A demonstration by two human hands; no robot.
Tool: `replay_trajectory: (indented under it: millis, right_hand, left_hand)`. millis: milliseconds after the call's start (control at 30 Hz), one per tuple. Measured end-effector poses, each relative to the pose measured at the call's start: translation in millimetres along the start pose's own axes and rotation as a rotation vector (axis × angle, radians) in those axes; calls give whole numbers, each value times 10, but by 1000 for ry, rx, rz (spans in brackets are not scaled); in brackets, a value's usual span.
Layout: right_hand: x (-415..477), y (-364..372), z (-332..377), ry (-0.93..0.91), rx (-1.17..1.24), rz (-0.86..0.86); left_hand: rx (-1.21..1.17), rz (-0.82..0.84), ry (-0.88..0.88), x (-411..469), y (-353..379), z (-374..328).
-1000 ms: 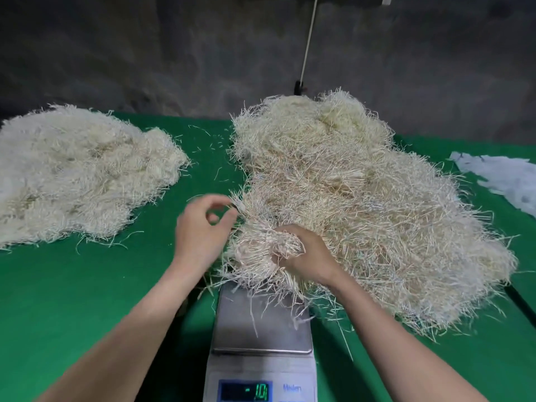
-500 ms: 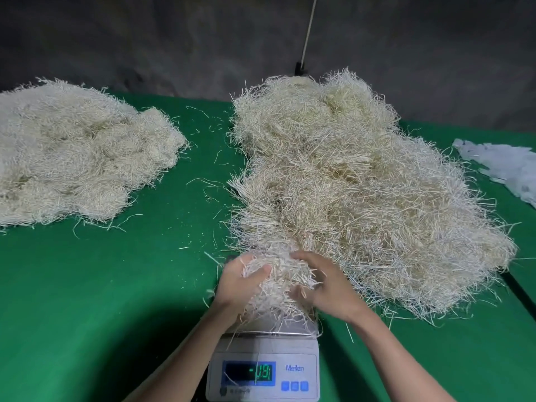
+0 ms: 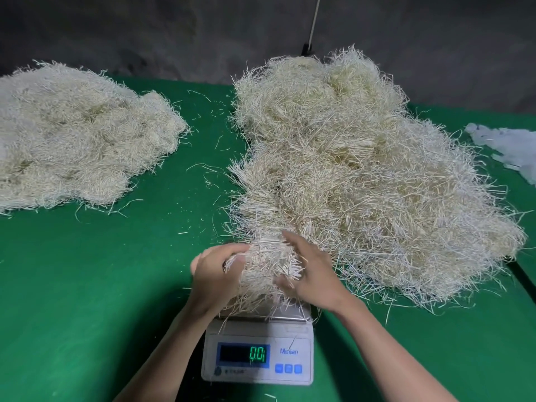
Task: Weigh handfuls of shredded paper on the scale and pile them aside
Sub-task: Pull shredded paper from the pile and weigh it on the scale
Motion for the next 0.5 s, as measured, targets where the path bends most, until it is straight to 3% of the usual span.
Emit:
replay_trajectory:
  millis: [500]
  right_hand:
    - [-480, -368, 157, -116, 182, 48]
  left_hand:
    - [-131, -266, 88, -196, -342, -206]
Point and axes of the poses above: each hand's wrist, its own x-axis towards the middle knuckle, its own y-axis out of the palm, z = x × y, the point moved 8 cm from there along x, towards the middle knuckle, and after that the axes turned 14 degrees about z, right-handed, at the moved point
